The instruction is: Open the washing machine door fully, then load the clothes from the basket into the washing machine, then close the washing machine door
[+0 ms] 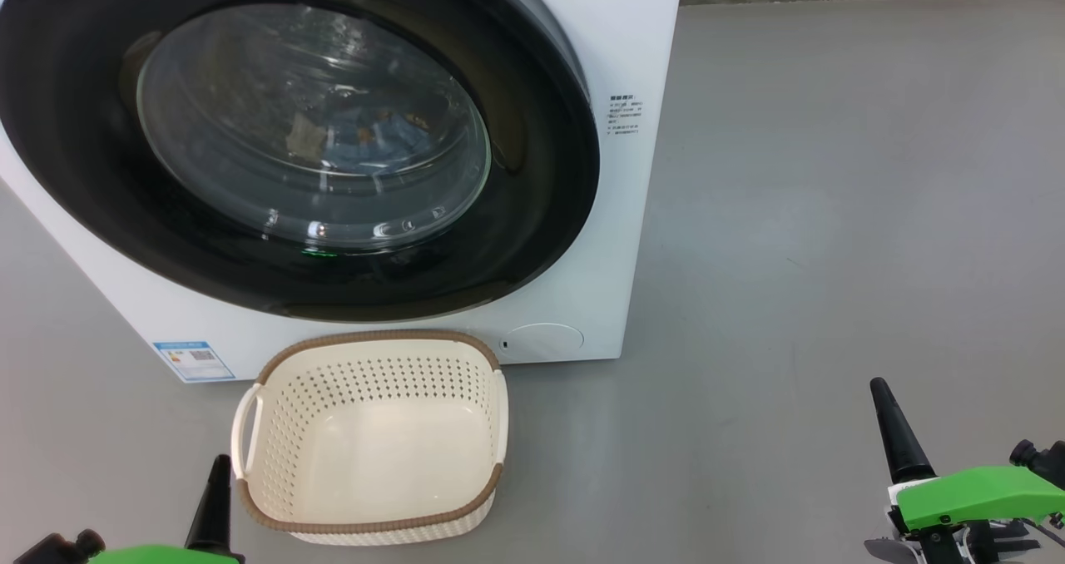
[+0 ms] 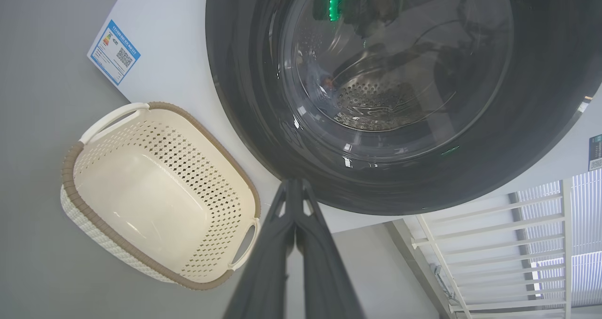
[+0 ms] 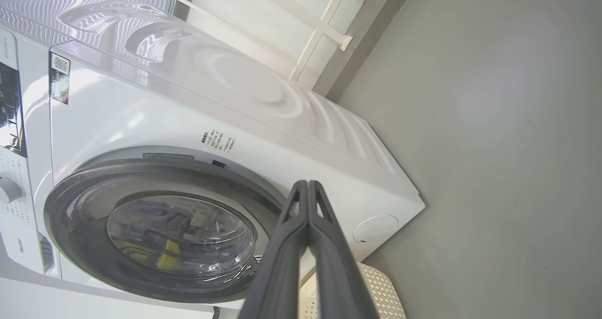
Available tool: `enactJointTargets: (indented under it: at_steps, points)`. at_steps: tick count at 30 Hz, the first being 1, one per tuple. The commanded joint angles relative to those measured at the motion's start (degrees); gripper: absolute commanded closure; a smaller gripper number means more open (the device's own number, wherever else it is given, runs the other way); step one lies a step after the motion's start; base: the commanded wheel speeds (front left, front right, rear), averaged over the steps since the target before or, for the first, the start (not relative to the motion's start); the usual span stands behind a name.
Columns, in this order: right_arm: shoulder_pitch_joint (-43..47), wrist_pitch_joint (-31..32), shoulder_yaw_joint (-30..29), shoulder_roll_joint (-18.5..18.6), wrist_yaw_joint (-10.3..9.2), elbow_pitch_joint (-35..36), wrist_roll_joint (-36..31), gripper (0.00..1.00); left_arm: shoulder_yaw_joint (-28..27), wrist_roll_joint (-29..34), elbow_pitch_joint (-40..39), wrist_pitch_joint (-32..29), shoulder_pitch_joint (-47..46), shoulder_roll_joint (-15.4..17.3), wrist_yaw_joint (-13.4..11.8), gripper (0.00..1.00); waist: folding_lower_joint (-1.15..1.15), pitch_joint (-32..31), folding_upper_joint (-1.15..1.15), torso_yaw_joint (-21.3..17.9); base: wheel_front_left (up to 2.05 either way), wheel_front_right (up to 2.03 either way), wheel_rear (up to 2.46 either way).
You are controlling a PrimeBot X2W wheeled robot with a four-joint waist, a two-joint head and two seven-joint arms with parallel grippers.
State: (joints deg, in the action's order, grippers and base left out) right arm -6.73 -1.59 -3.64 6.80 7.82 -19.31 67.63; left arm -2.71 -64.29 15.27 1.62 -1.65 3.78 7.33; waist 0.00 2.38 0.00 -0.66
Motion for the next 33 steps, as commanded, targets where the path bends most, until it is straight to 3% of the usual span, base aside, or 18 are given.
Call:
enactJointTargets:
  at_steps: [1, 33]
  points:
    - [0.0, 0.4, 0.3, 0.1, -0.21, 1.9, 1.6, 1.00, -1.6, -2.0, -1.1, -0.5, -2.6, 0.6, 0.1, 1.00, 0.00, -0.1, 0.00, 0.0, 0.00, 0.00, 0.00]
    - [0.4, 5.9, -2.0, -2.7, -0.29, 4.3, 17.9, 1.00, -3.2, -20.4, -1.2, -5.9, -4.0, -0.4, 0.1, 1.00, 0.00, -1.6, 0.00, 0.5, 0.00, 0.00, 0.00]
